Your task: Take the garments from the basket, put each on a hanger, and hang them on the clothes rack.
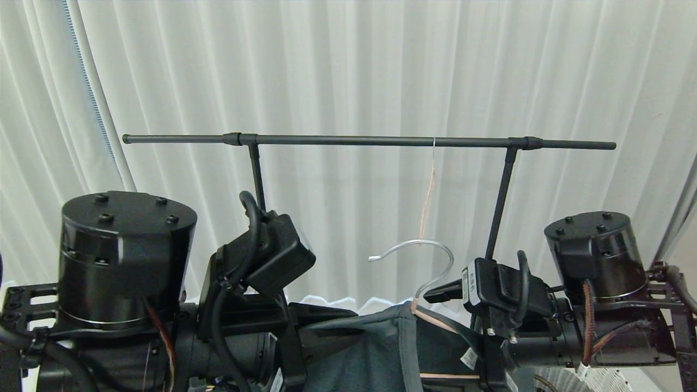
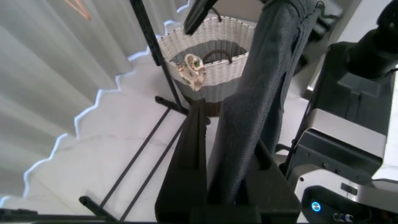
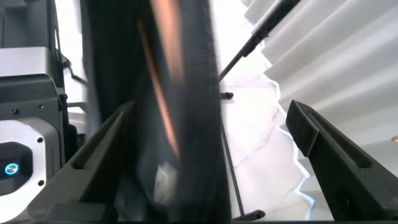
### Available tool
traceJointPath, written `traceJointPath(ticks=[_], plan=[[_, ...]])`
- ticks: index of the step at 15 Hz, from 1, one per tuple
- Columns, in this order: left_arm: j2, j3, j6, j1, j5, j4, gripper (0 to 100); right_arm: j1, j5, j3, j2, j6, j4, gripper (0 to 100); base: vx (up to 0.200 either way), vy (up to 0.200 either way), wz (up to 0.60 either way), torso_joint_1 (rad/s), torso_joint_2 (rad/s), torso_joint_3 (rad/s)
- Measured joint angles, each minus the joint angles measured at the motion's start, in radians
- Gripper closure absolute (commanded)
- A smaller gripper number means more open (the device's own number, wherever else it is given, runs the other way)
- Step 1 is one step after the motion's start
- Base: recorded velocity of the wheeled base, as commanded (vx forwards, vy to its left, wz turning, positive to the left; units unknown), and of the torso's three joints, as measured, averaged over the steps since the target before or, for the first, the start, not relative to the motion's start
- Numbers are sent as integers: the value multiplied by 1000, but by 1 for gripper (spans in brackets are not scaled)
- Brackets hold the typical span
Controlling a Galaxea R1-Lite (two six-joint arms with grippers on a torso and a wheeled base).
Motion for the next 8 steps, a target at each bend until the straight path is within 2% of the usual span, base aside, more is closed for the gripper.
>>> traceJointPath(ticks=[3, 4, 8], plan=[[-3, 0, 0, -4, 0, 0, 100, 5, 1, -1, 9, 1, 1, 0, 0, 0, 0, 0, 0, 0], [-3, -1, 0, -5, 0, 0, 100, 10, 1, -1, 9, 1, 1, 100, 0, 0, 0, 0, 0, 0], [-7, -1, 0, -7, 0, 0, 100, 24, 0, -1, 10, 4, 1, 100, 0, 0, 0, 0, 0, 0]])
